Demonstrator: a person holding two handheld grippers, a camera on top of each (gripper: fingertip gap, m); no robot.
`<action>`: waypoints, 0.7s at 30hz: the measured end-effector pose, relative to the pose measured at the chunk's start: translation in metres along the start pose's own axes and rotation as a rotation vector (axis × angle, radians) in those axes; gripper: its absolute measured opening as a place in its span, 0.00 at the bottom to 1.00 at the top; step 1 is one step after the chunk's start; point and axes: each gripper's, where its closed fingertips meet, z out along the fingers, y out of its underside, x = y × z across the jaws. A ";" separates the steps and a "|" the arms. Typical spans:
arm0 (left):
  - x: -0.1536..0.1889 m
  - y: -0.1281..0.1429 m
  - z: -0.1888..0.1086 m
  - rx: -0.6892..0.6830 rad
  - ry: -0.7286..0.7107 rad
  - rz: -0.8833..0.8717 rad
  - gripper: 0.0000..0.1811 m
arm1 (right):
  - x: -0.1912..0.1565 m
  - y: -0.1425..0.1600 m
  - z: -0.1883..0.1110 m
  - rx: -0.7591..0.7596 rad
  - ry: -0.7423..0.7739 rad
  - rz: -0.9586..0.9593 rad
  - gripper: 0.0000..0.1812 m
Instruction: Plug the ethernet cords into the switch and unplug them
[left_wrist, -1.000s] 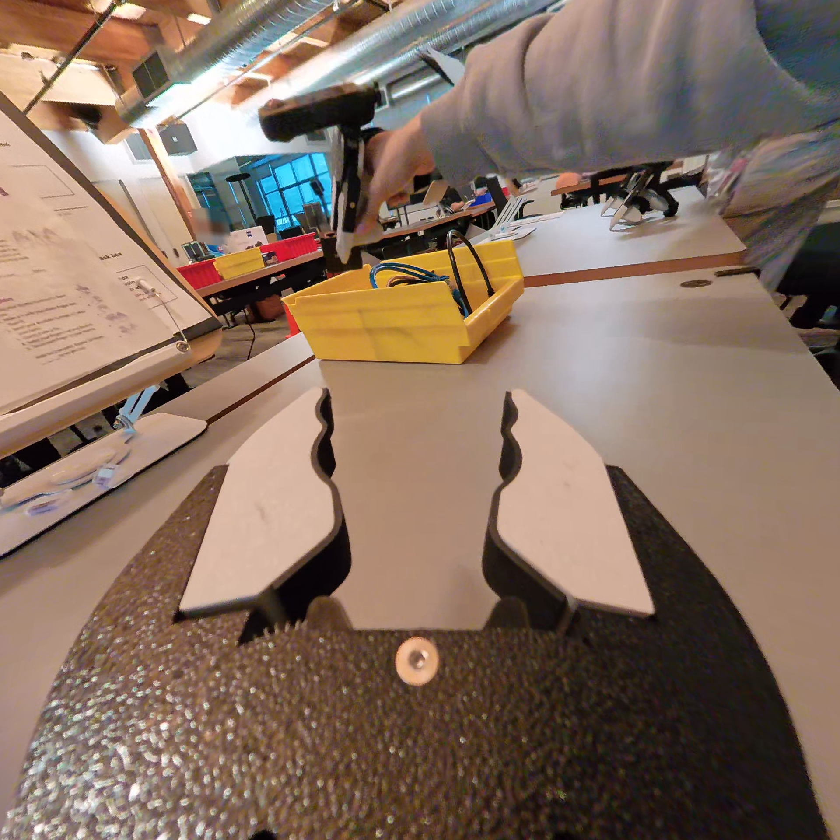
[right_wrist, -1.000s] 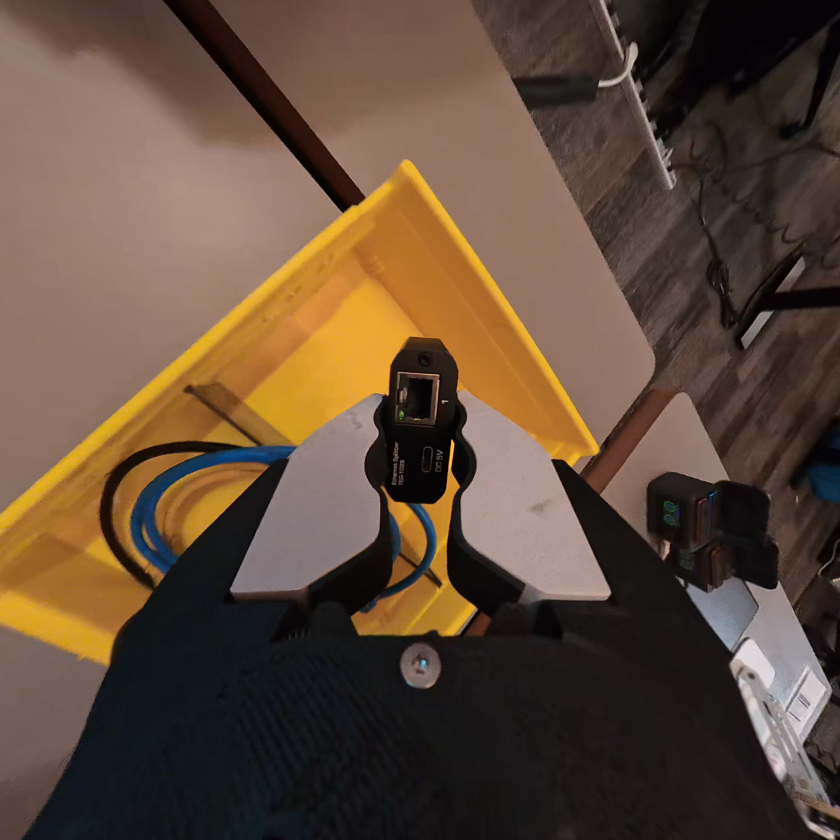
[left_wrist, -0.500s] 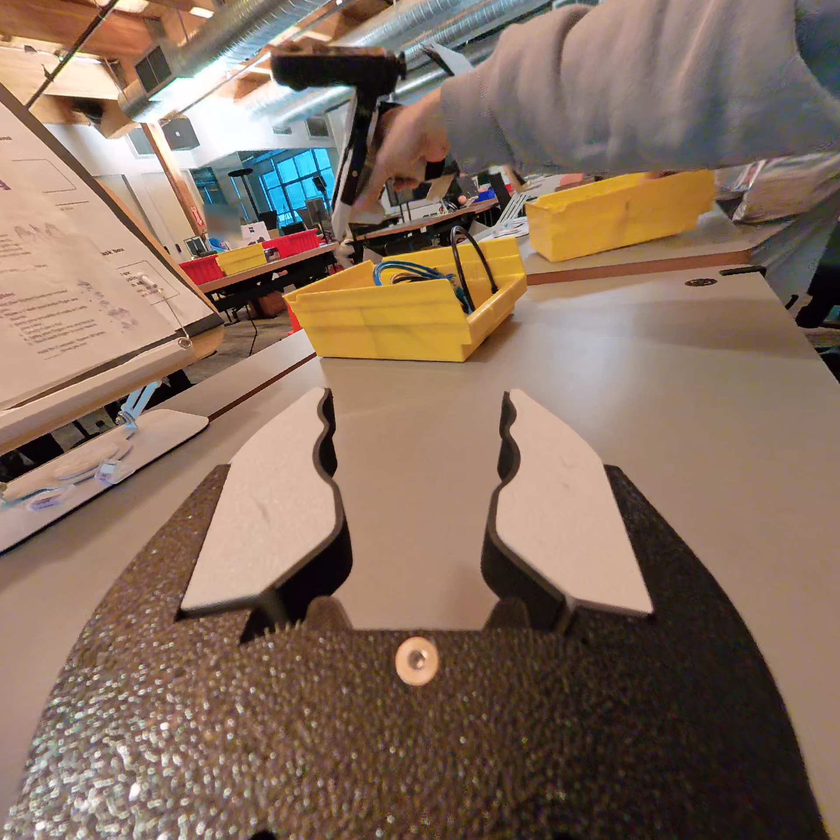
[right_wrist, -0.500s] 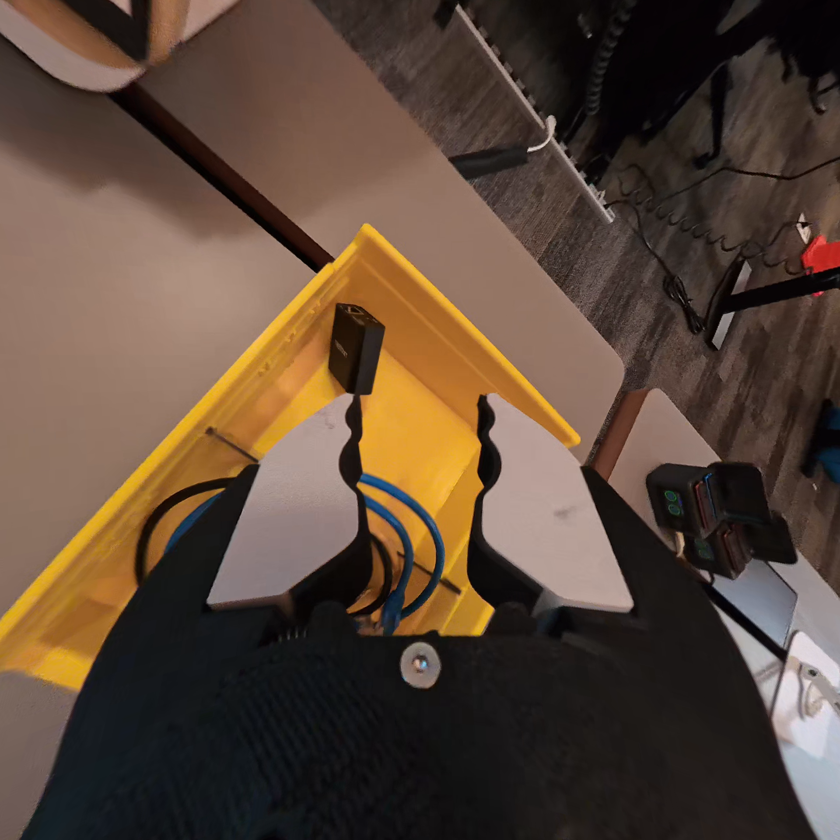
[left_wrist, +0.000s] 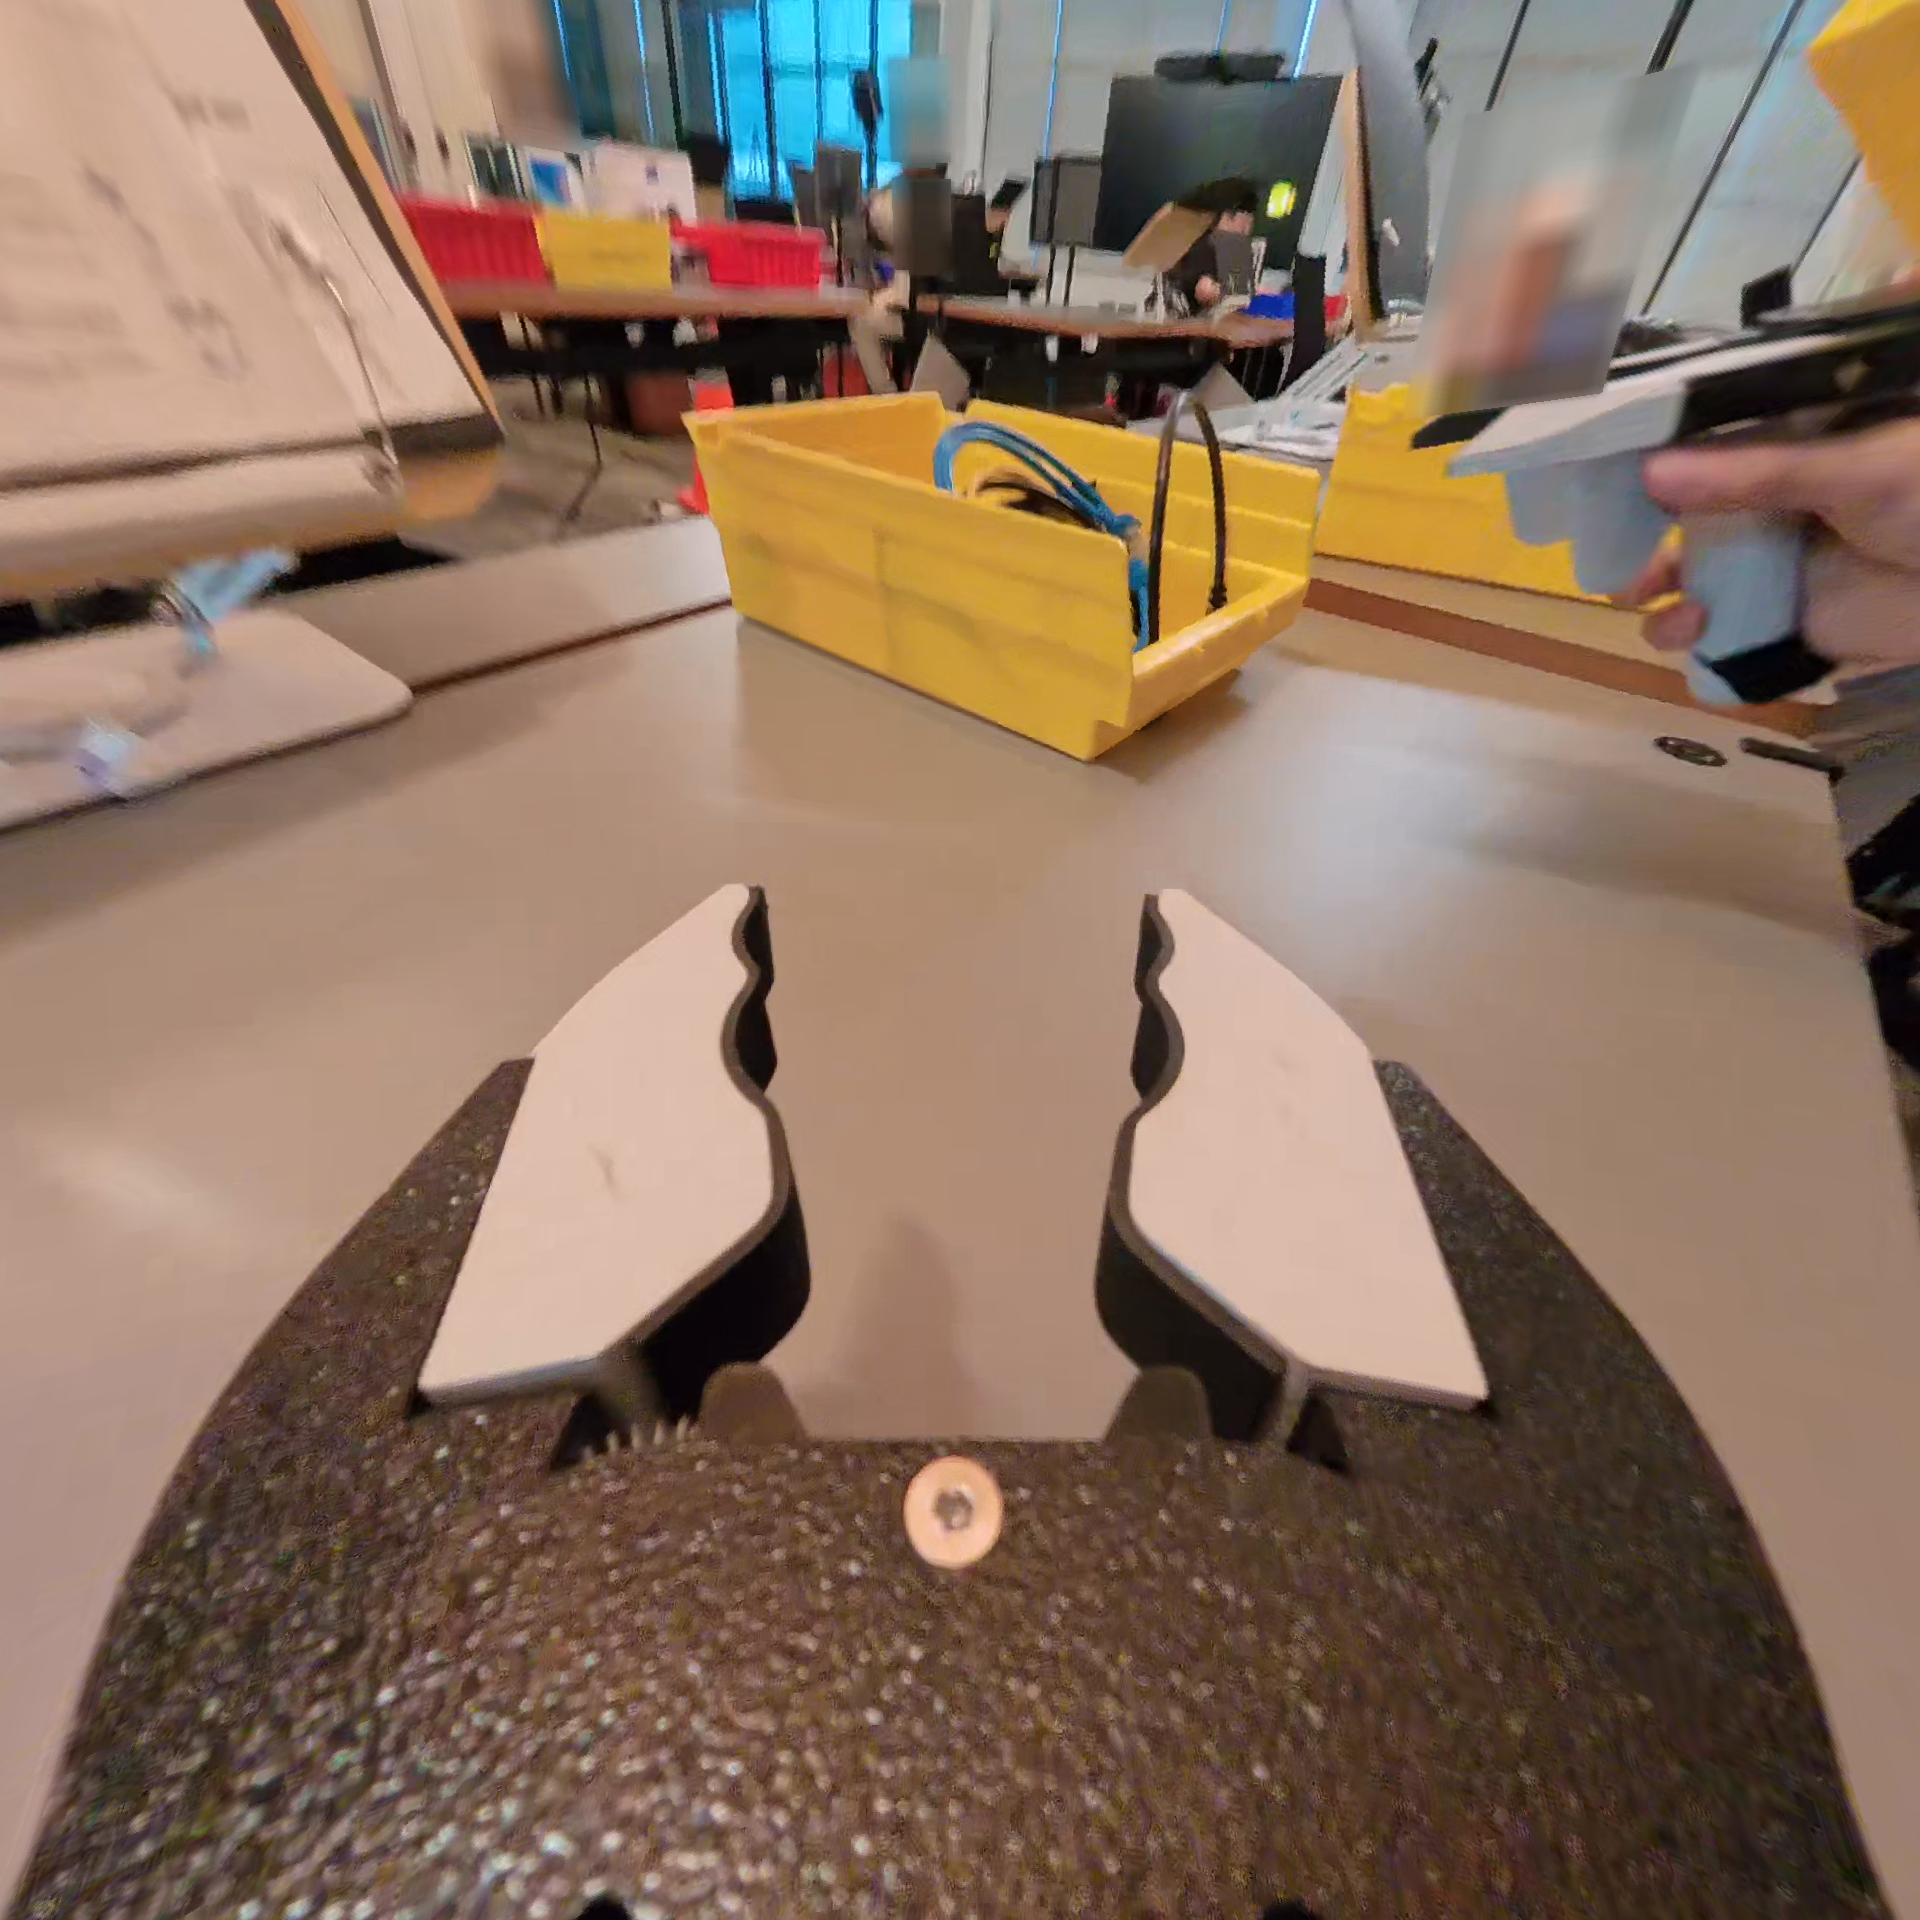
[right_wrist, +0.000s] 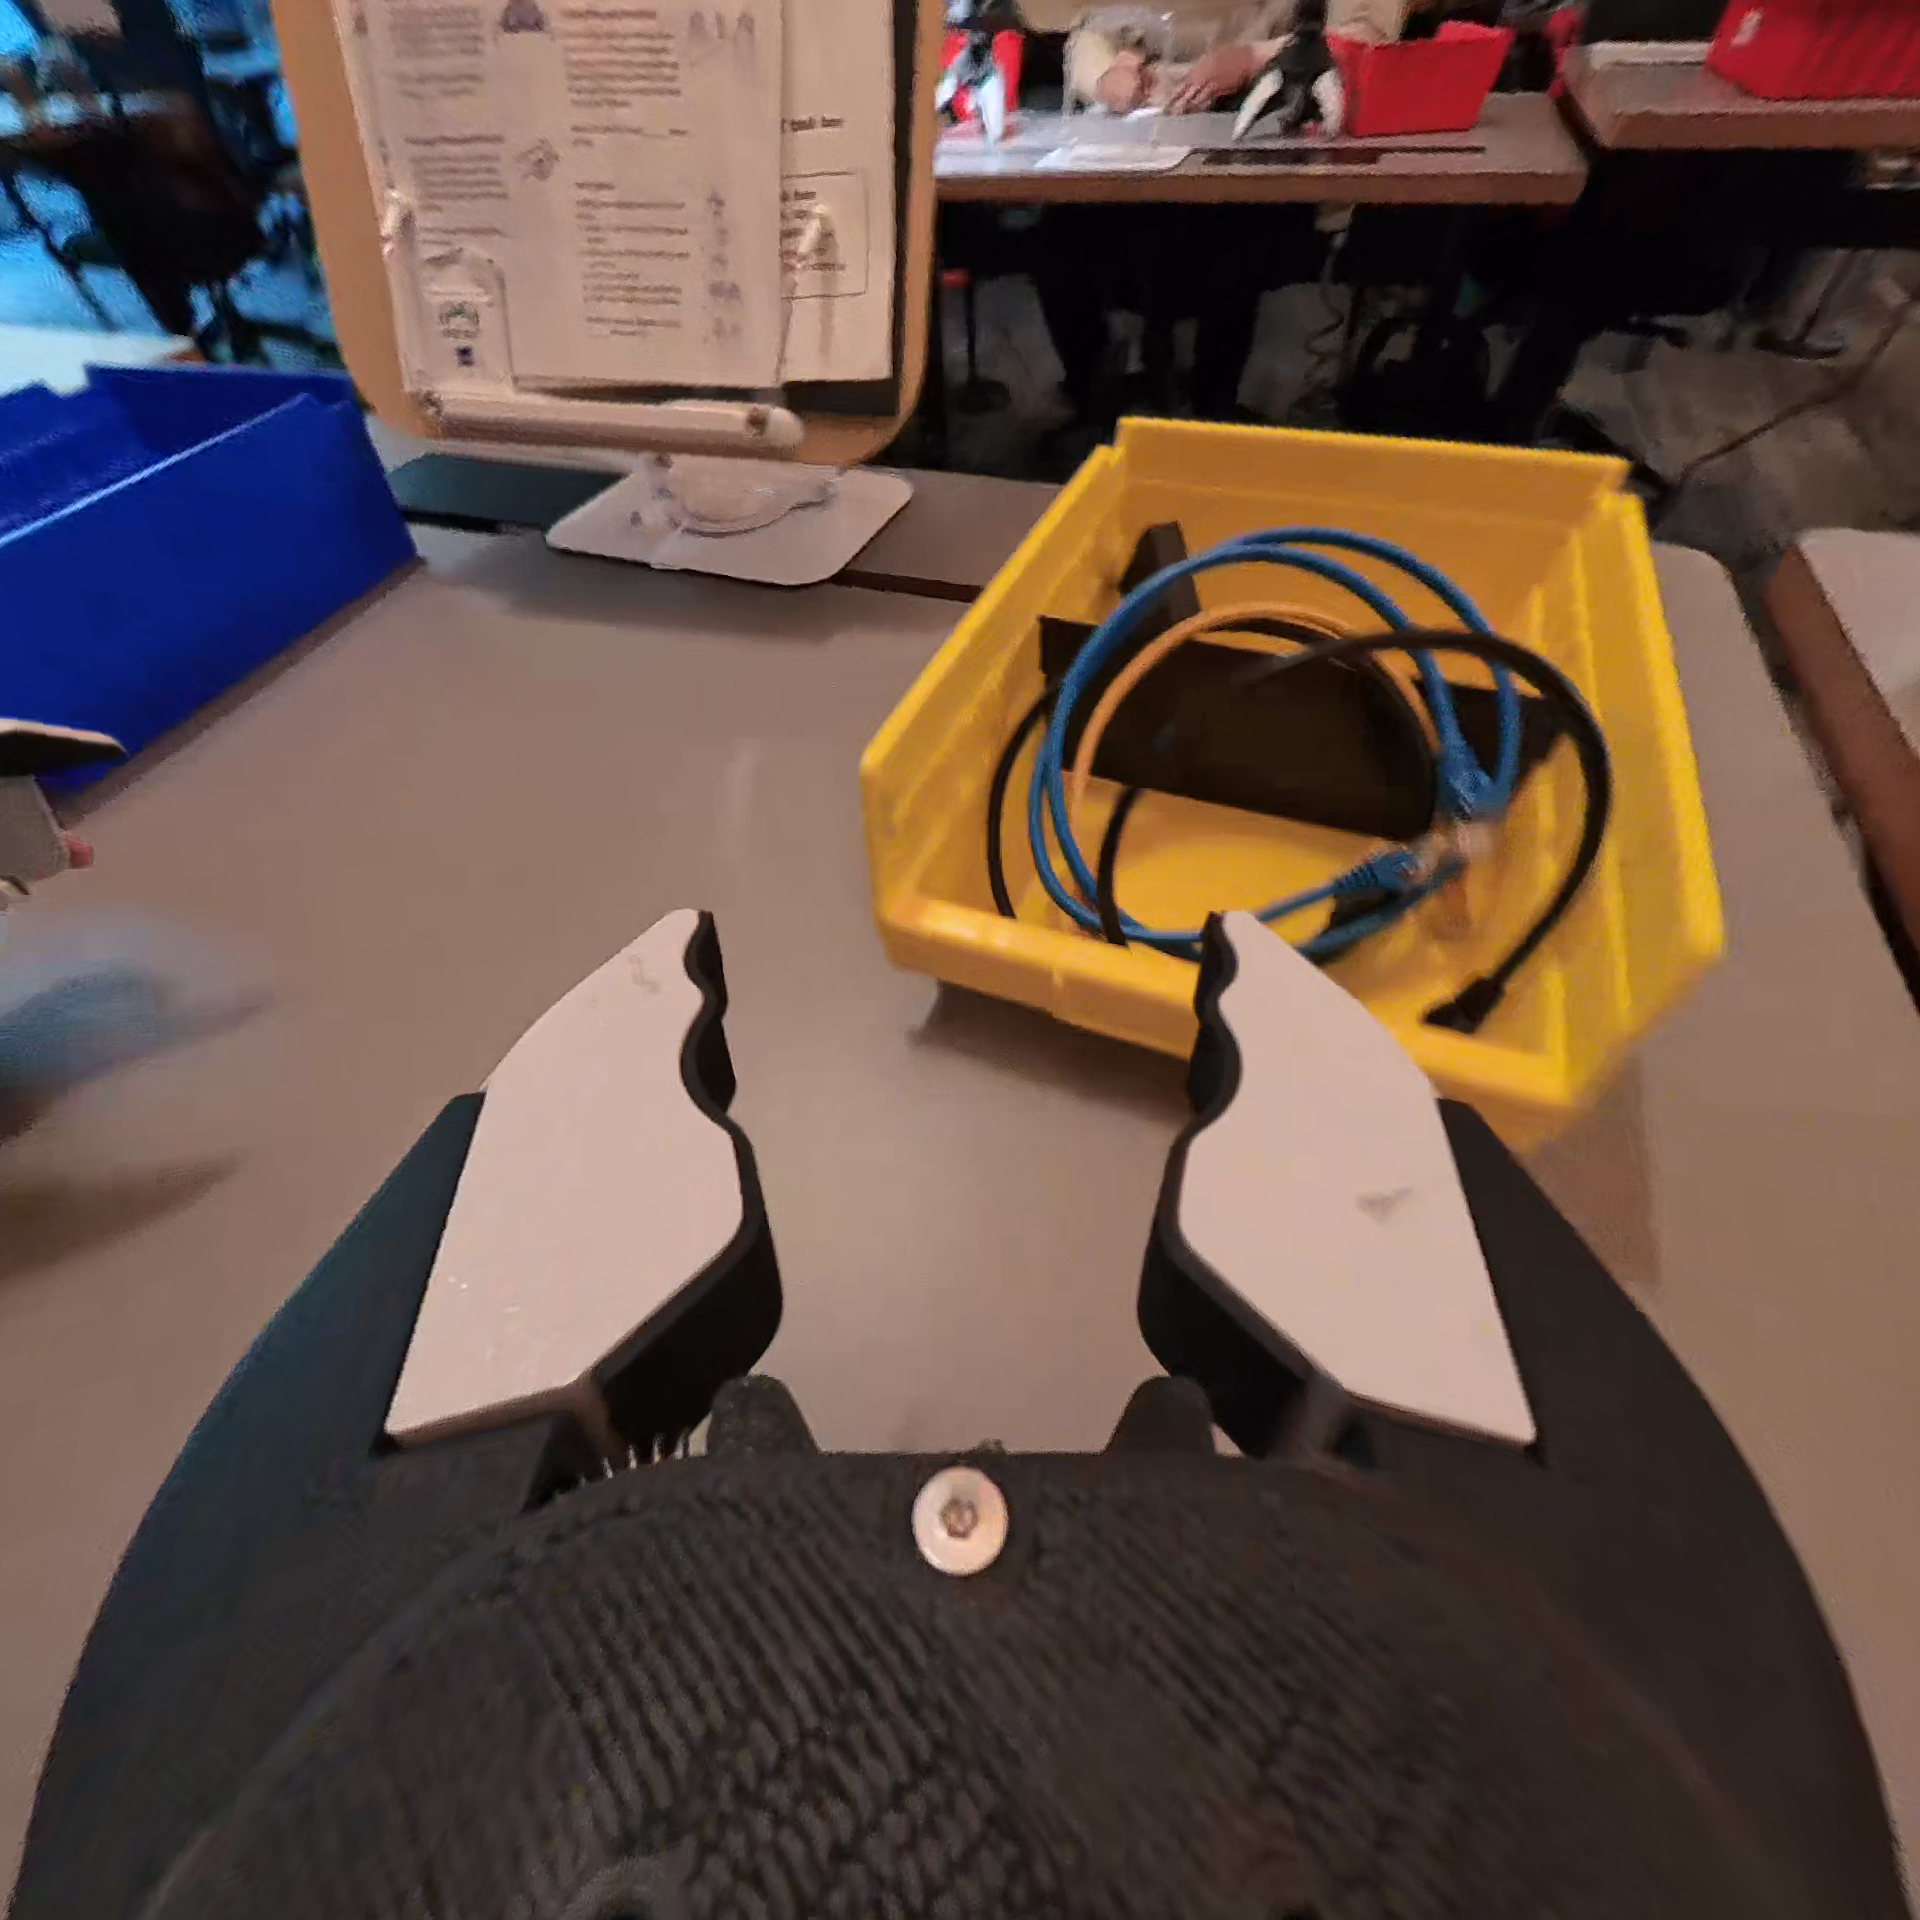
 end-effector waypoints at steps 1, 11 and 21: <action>0.006 0.003 0.007 -0.029 0.012 -0.028 0.38 | 0.006 0.004 -0.010 0.034 0.035 0.021 0.49; 0.064 -0.025 0.134 -0.288 0.074 -0.088 0.48 | 0.063 0.003 -0.042 0.122 0.232 0.114 0.52; 0.044 -0.012 0.258 -0.543 -0.154 -0.127 0.47 | 0.075 0.009 -0.050 0.140 0.207 0.171 0.50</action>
